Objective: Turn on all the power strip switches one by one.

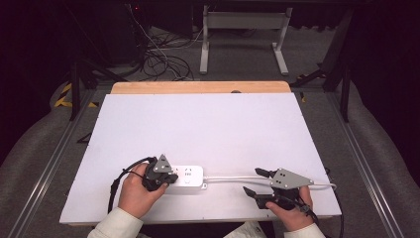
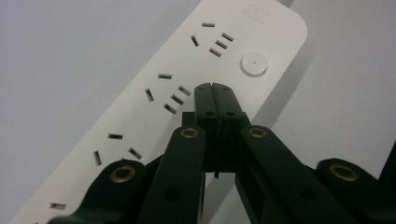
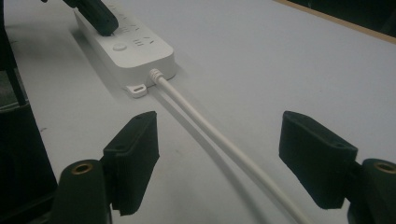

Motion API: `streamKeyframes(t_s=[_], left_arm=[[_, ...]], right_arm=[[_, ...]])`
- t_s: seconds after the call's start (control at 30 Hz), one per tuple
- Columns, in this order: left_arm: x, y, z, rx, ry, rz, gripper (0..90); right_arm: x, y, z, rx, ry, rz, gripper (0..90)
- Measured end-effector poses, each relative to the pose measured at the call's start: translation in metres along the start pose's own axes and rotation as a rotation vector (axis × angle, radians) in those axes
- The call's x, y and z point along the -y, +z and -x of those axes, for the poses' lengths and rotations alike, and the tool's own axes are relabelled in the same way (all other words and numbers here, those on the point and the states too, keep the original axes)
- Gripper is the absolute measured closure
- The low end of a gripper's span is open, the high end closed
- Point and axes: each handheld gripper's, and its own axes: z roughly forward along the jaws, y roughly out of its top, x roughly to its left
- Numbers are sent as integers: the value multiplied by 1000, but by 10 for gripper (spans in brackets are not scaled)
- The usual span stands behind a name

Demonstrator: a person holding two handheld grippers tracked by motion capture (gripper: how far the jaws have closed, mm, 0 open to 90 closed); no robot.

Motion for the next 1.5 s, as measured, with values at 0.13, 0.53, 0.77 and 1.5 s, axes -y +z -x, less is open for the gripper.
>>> streamKeyframes(t_s=[0.13, 0.53, 0.77, 1.5], left_arm=[[-1, -7, -1, -8, -10, 21, 900], [-8, -24, 2, 6, -7, 61, 900], [-10, -21, 6, 19, 1, 69, 900], [-23, 8, 17, 39, 51, 71, 900]], right_arm=[[0, -1, 0, -1, 1, 0, 292], [1, -1, 2, 3, 3, 2, 292], [1, -1, 2, 2, 0, 1, 292], [1, 0, 1, -2, 1, 1, 292]])
